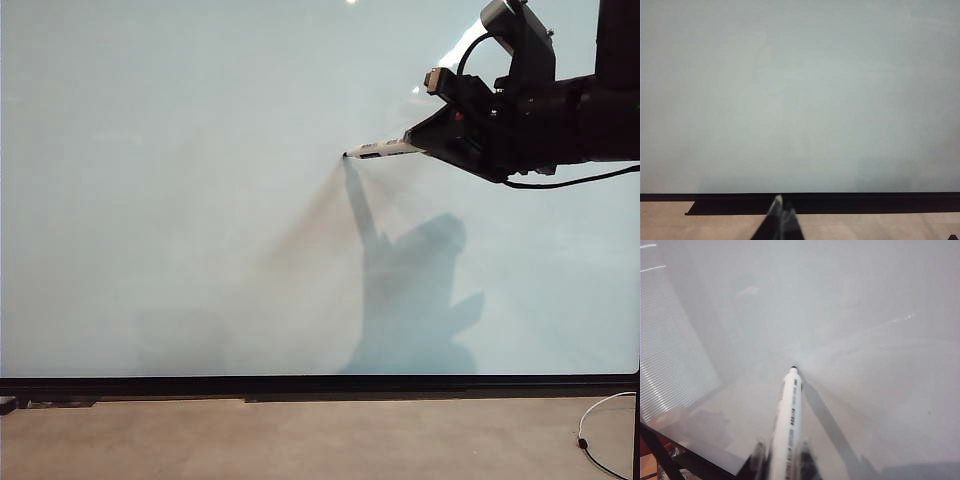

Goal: Pick up the pen on the shelf to the right of the whiteboard and draw a check mark.

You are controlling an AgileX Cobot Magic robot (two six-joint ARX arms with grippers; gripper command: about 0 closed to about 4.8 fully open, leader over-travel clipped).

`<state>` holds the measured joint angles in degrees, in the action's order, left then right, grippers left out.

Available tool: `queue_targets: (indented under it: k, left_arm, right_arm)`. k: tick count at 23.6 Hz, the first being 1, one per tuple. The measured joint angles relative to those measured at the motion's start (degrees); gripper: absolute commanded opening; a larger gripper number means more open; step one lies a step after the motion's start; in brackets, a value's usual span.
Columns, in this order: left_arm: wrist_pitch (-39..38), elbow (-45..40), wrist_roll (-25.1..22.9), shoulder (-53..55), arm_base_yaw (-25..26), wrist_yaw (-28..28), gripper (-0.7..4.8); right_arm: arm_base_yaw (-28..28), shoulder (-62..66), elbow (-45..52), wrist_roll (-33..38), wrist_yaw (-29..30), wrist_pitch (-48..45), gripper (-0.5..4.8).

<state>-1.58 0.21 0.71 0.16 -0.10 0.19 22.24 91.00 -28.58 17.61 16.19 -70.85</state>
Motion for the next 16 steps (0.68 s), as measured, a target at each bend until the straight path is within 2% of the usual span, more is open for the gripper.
queue_targets:
  k: [16]
  left_arm:
    - [0.0, 0.0, 0.0, 0.0, 0.0, 0.0, -0.05]
  right_arm:
    - [0.0, 0.0, 1.9, 0.1, -3.1, 0.8, -0.04]
